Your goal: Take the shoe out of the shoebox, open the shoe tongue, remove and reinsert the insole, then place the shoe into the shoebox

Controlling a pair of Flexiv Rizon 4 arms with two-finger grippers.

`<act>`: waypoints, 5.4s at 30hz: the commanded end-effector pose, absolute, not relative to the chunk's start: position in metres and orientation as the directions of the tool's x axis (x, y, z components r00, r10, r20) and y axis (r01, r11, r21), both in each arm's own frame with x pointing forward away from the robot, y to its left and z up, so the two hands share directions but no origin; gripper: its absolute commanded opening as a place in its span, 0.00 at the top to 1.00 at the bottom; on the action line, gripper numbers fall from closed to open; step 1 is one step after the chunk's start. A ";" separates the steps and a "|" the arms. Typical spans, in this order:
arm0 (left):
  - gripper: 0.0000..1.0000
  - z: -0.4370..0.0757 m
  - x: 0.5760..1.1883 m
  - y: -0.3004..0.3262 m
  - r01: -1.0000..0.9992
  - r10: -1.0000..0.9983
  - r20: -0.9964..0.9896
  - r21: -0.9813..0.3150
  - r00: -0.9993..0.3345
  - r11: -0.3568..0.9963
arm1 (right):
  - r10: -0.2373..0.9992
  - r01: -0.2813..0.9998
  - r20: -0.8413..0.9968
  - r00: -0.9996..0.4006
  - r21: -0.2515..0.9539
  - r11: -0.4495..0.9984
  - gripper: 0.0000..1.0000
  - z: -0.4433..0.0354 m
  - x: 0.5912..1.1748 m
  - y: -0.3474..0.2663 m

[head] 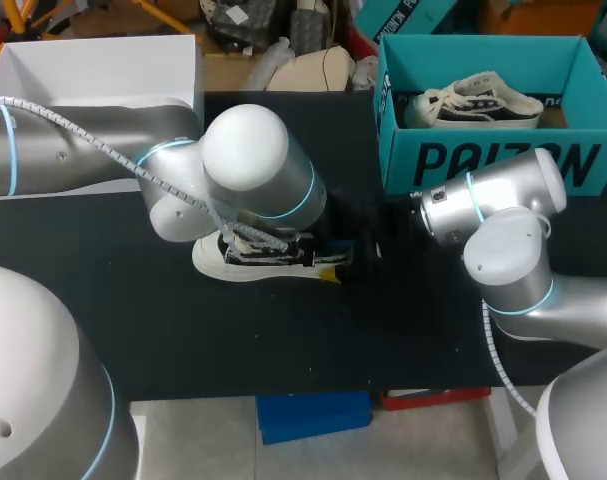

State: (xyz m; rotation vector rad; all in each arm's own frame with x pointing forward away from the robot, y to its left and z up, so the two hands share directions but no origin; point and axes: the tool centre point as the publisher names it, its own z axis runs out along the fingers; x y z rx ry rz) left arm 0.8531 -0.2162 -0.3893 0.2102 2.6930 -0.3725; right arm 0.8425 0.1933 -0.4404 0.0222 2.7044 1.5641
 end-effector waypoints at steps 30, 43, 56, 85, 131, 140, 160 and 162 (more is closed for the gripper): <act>1.00 -0.243 0.780 -0.240 0.212 0.058 -0.248 -0.654 -0.967 0.726 | 0.022 0.005 -0.007 -1.000 0.866 0.500 1.00 -0.444 0.842 0.194; 1.00 -0.138 0.756 -0.260 0.025 0.135 0.021 -0.945 -0.991 0.326 | 0.022 0.005 -0.007 -1.000 0.866 0.500 1.00 -0.444 0.842 0.194; 1.00 -0.138 0.756 -0.260 0.025 0.135 0.021 -0.945 -0.991 0.326 | 0.022 0.005 -0.007 -1.000 0.866 0.500 1.00 -0.444 0.842 0.194; 1.00 -0.004 0.701 -0.254 -0.320 0.069 0.327 -0.942 -0.942 0.100 | 0.022 0.005 -0.007 -1.000 0.866 0.500 1.00 -0.444 0.842 0.194; 1.00 0.104 0.642 -0.247 -0.350 0.199 0.350 -0.936 -0.916 0.033 | 0.001 0.025 0.031 -1.000 0.781 0.624 0.00 -0.428 0.845 0.175; 1.00 0.104 0.642 -0.247 -0.350 0.199 0.350 -0.936 -0.916 0.033 | 0.011 0.047 0.060 -0.998 0.640 0.767 0.00 -0.406 0.846 0.167; 1.00 0.104 0.642 -0.247 -0.350 0.199 0.350 -0.936 -0.916 0.033 | 0.040 0.048 0.059 -0.997 0.141 0.989 0.00 -0.383 0.849 0.177; 1.00 0.104 0.642 -0.247 -0.350 0.199 0.350 -0.936 -0.916 0.033 | 0.039 0.044 0.052 -0.998 0.109 0.993 0.00 -0.382 0.851 0.179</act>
